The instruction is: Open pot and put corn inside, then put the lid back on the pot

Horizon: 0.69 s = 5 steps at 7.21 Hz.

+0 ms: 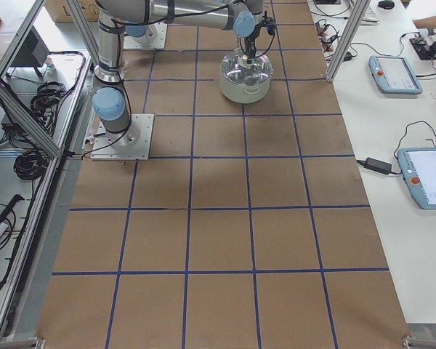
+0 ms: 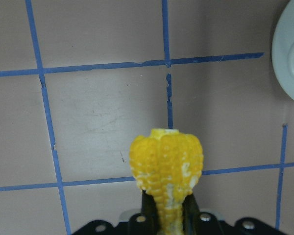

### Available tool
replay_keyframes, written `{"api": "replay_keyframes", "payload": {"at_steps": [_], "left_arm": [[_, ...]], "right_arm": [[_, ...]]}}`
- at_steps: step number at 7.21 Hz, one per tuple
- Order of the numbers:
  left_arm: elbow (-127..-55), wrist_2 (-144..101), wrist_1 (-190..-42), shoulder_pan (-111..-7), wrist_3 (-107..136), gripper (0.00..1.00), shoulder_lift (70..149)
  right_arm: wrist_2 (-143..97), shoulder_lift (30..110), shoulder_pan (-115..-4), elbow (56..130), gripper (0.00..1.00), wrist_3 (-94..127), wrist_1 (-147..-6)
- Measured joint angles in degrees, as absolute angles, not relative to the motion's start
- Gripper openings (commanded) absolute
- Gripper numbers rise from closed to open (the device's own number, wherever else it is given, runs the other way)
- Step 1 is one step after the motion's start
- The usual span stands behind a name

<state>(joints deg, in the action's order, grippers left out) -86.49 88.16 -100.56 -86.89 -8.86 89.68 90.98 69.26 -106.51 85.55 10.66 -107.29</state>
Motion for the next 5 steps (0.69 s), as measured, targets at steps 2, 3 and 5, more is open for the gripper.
{"api": "replay_keyframes", "payload": {"at_steps": [2,3,5], "left_arm": [[-85.92,88.00,-100.85,-87.10,-9.05,0.02,90.04],[-86.00,87.99,-100.84,-87.12,-9.17,0.02,90.06],[-86.01,87.82,-100.77,-87.16,-9.49,0.02,90.02]], "right_arm": [[91.01,69.35,-106.59,84.98,0.37,10.71,-107.13],[90.99,69.52,-106.59,84.33,0.32,10.70,-106.85],[91.02,70.01,-106.12,81.74,0.28,10.59,-104.64]]}}
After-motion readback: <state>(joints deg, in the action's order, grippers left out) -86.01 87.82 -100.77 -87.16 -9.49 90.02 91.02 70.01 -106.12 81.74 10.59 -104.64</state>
